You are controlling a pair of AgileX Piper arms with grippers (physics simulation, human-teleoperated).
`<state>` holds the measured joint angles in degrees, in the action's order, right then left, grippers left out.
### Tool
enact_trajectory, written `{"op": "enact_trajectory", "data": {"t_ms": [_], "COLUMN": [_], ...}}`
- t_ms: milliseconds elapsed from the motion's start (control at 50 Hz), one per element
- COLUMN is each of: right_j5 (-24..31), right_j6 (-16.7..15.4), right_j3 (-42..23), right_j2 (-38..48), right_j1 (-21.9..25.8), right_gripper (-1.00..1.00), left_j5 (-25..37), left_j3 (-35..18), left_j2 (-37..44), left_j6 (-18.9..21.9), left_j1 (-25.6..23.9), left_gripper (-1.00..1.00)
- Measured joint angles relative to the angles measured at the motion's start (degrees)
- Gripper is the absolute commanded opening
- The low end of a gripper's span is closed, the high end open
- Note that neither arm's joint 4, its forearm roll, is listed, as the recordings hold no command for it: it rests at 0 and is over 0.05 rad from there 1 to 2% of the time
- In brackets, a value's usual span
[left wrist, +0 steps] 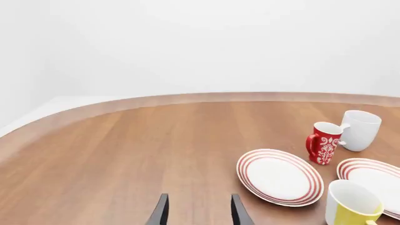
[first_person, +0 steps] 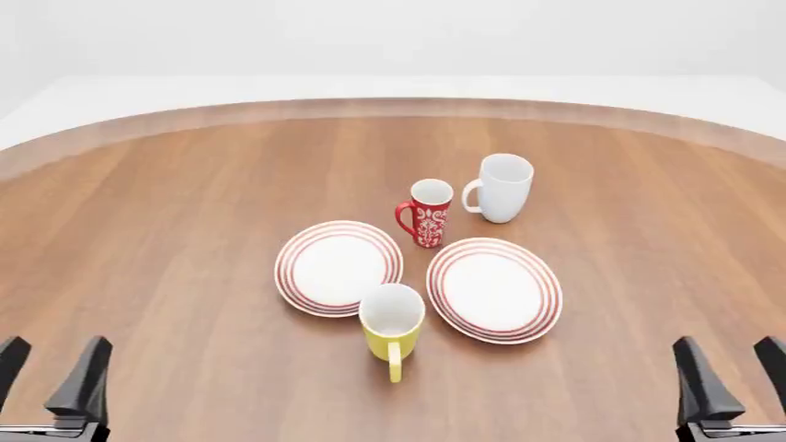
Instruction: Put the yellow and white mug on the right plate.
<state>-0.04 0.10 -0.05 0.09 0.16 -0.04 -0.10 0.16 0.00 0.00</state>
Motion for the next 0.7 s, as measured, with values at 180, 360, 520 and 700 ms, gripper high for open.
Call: {"op": "enact_trajectory", "data": {"t_ms": [180, 360, 520, 700], "right_j5": [-0.4, 4.7, 10.3, 15.4], "right_j6": [0.8, 0.5, -0.6, -1.6], "right_j3": [-1.1, -7.0, -12.8, -20.5], "right_j2": [0.0, 0.0, 3.2, 11.3], "right_j1": [2.8, 7.5, 12.8, 19.3], "right_gripper": [1.00, 1.00, 1.00, 1.00], "left_j5": [0.0, 0.0, -0.1, -0.1], "left_j3": [-0.1, -0.1, -0.1, -0.1], "left_j2": [0.2, 0.2, 0.2, 0.2], "left_j6": [0.0, 0.0, 0.0, 0.0], "left_j1": [0.0, 0.0, 0.0, 0.0], "left_gripper": [1.00, 1.00, 1.00, 1.00]}}
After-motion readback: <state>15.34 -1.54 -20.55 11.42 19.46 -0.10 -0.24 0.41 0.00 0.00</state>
